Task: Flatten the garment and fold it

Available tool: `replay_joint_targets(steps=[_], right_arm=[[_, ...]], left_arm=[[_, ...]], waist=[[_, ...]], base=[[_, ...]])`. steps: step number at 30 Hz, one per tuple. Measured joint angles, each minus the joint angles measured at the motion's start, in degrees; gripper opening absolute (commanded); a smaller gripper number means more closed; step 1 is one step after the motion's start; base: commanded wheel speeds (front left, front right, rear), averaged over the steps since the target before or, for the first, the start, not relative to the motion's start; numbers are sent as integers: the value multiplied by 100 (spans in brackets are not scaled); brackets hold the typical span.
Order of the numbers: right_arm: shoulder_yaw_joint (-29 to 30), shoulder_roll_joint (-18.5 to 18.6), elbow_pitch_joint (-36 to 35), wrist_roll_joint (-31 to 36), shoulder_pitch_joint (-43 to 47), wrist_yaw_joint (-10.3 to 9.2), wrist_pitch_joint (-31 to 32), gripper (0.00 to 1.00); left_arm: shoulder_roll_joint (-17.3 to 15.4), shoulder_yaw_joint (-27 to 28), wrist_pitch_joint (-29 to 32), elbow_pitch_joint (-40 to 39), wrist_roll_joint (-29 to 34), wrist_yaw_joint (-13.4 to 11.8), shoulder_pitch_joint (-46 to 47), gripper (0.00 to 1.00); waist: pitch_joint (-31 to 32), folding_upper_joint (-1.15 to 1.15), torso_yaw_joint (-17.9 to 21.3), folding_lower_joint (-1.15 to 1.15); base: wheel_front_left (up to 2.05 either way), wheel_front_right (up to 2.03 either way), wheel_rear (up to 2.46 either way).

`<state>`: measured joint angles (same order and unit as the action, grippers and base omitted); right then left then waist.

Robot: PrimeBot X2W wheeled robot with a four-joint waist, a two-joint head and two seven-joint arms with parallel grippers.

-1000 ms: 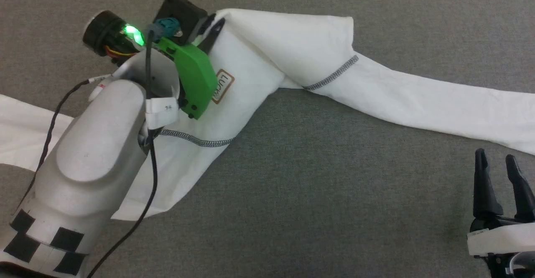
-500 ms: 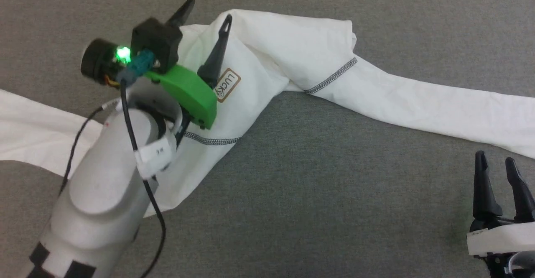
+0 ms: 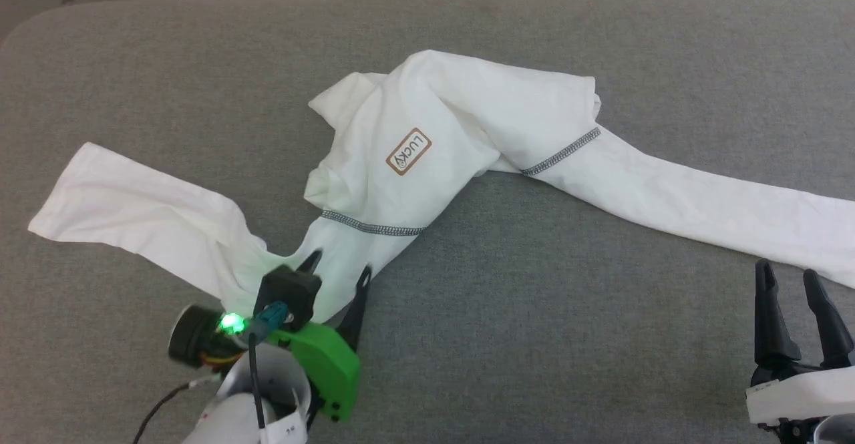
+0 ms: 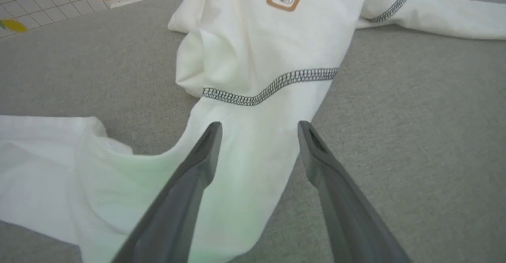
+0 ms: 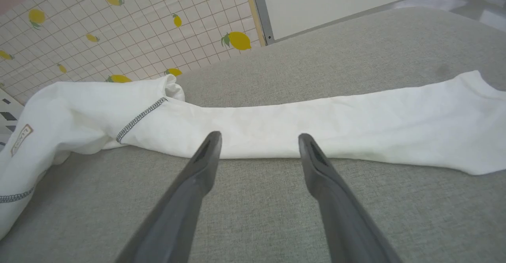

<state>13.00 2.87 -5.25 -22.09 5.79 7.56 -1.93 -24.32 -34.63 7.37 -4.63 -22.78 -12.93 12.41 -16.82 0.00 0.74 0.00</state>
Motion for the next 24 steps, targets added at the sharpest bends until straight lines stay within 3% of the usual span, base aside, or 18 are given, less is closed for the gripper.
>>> replay_joint_targets(steps=[4, 9, 11, 12, 19, 24], right_arm=[[8, -1, -78, 33, 11, 0, 64, 100], [20, 0, -131, 47, 13, 1, 129, 100], [20, -1, -135, 53, 13, 0, 154, 100], [20, -1, -143, 54, 13, 0, 168, 100], [32, -1, -157, 62, 31, 0, 194, 100], [25, -1, -145, 60, 109, 0, 199, 100]], left_arm=[[-256, -133, 478, 339, -23, 105, -74, 100], [-260, -203, 572, 799, -137, 380, -24, 100], [-225, -220, 512, 946, -186, 493, 57, 9], [-188, -227, 459, 1013, -203, 547, 105, 0], [-20, -120, 156, 979, -556, 782, 233, 0], [52, 53, 311, -111, -1257, 1010, 171, 0]], waist=[[85, 0, -44, 0], [136, 0, -18, 0], [158, 0, -6, 0], [171, 0, -3, 0], [344, 0, -31, 0], [515, 0, -91, 0]], base=[[0, 0, 0], [0, 0, 0], [0, 0, 0], [0, 0, 0], [0, 0, 0], [0, 0, 0]])
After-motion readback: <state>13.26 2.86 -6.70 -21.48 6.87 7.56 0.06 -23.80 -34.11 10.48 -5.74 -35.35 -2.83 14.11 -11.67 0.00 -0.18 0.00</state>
